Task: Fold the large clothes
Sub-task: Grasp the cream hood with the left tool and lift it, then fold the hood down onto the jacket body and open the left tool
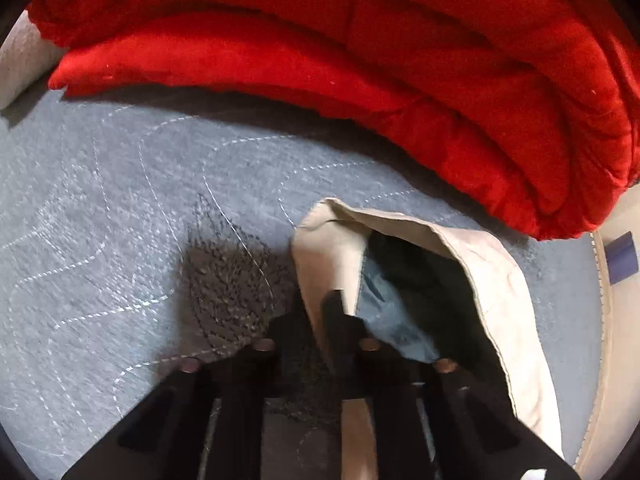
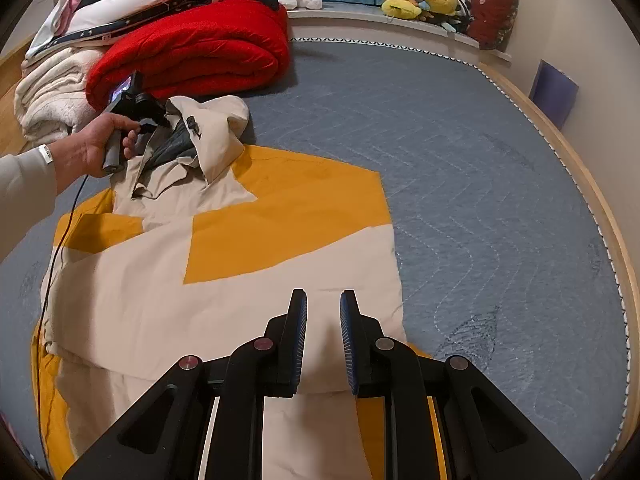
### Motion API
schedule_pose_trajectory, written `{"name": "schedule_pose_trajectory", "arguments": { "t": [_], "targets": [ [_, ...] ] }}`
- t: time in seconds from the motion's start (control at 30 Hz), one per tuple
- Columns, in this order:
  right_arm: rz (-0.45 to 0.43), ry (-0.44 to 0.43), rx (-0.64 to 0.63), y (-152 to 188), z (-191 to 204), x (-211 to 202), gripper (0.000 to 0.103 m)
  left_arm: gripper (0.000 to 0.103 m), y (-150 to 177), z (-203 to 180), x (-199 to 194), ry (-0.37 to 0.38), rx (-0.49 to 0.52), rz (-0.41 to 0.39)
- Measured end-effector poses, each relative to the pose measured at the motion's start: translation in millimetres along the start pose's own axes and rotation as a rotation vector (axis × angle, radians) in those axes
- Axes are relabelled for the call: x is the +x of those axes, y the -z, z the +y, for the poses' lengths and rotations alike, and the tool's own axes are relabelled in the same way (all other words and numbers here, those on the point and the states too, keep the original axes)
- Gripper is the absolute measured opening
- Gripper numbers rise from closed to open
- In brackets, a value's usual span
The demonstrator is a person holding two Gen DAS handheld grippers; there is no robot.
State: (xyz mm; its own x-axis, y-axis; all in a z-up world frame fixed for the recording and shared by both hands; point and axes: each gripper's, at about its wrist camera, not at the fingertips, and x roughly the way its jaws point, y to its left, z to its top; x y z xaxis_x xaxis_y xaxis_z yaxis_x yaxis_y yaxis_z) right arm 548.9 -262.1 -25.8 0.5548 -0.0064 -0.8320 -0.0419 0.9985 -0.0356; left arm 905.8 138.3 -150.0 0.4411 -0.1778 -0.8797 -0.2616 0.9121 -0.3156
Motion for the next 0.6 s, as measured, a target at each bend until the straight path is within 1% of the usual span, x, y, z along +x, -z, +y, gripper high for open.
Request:
{"name": "schedule_pose_trajectory", "arguments": {
  "t": [0.07, 0.13, 0.23, 0.3, 0.33, 0.37, 0.4, 0.47, 0.5, 0.53, 0.6],
  "targets": [
    [0.001, -0.005, 0.010, 0, -1, 0, 0.019, 0.001, 7, -10, -15, -0.018, 0.068, -0.036],
    [0.005, -0.008, 0.021, 0, -2, 1, 0.019, 0.001, 14, -21, -40, -0.012, 0.132, -0.070],
    [0.003, -0.019, 0.023, -4, -2, 0, 0.018, 0.000, 28, -37, -90, 0.019, 0.207, -0.130],
    [-0.011, -0.023, 0.028, -7, -2, -4, 0.015, 0.000, 46, -49, -131, 0.058, 0.258, -0.179],
    [-0.023, -0.026, 0.033, -8, -2, -7, 0.008, 0.000, 62, -56, -155, 0.062, 0.301, -0.200],
    [-0.036, -0.028, 0.041, -10, -3, -11, 0.006, 0.000, 82, -60, -178, 0.080, 0.328, -0.226],
    [-0.050, -0.027, 0.051, -11, -4, -16, 0.005, 0.000, 90, -62, -193, 0.099, 0.341, -0.234],
    [-0.065, -0.036, 0.065, -12, -4, -24, 0.005, 0.000, 135, -70, -230, 0.129, 0.400, -0.248],
    [-0.073, -0.053, 0.074, -14, -4, -29, 0.005, 0.000, 151, -70, -245, 0.142, 0.422, -0.254],
    [-0.081, -0.071, 0.078, -15, -3, -34, 0.005, 0.000, 174, -74, -262, 0.154, 0.452, -0.260],
    [-0.081, -0.099, 0.077, -17, -1, -40, 0.008, 0.000, 214, -79, -292, 0.164, 0.511, -0.270]
  ]
}}
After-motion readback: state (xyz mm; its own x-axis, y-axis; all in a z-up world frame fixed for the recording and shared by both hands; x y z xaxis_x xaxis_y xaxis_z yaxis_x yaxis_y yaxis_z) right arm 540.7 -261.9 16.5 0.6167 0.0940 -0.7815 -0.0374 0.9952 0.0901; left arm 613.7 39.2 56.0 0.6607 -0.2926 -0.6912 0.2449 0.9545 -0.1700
